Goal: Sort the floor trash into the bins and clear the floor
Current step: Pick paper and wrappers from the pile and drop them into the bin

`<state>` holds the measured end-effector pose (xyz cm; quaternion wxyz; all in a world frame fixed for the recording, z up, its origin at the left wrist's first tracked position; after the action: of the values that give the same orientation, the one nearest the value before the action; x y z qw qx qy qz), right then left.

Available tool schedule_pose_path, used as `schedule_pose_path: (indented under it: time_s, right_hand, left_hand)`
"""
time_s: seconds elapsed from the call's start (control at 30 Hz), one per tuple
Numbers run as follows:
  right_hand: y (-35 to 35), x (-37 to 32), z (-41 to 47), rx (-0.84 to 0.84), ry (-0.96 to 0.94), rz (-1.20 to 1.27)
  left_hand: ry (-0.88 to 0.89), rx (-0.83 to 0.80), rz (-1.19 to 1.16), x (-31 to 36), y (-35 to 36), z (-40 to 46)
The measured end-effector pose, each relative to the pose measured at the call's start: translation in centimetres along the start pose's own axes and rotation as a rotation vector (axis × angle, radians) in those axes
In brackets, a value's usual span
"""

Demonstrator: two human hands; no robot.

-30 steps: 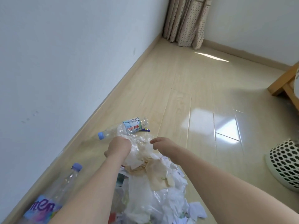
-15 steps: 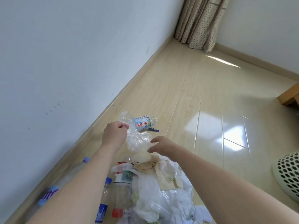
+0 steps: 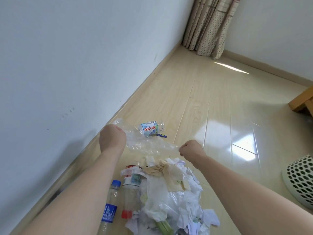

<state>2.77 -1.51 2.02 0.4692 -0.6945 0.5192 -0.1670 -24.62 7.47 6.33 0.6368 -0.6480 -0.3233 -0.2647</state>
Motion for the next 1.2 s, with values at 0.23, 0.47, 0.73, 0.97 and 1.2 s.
schedule_pose_path:
  time_s: [0.23, 0.47, 0.73, 0.97, 1.2]
  right_hand:
    - [-0.6, 2.2, -1.0, -0.175, -0.001, 0.021]
    - [0.0, 4.1, -3.4, -0.298, -0.049, -0.298]
    - [1.7, 3.6, -4.8, -0.169, -0.214, -0.378]
    - [-1.3, 2.7, -7.7, -0.227, -0.21, -0.079]
    - [-8.3, 4.9, -11.4, -0.166, -0.229, 0.231]
  left_hand:
    - [0.127, -0.054, 0.08, 3.7, 0.7, -2.0]
    - [0.261, -0.087, 0.133, 5.3, 1.8, -2.8]
    - [0.375, -0.119, 0.169, 6.0, 1.4, -3.4]
    - [0.373, -0.051, 0.104, 6.8, -0.8, -3.2]
    - [0.392, 0.019, -0.134, 11.2, -3.9, -5.4]
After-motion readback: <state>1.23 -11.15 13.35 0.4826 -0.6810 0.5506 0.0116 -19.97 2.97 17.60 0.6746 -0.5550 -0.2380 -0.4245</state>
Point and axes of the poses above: each hand's wrist, its own z-axis towards the middle knuckle, its own y-axis out of the palm, x = y × z, the point moved 4 cm from there along z, towards the middle knuckle, and after that the axes turned 11 degrees about y, right-handed, at the moved point
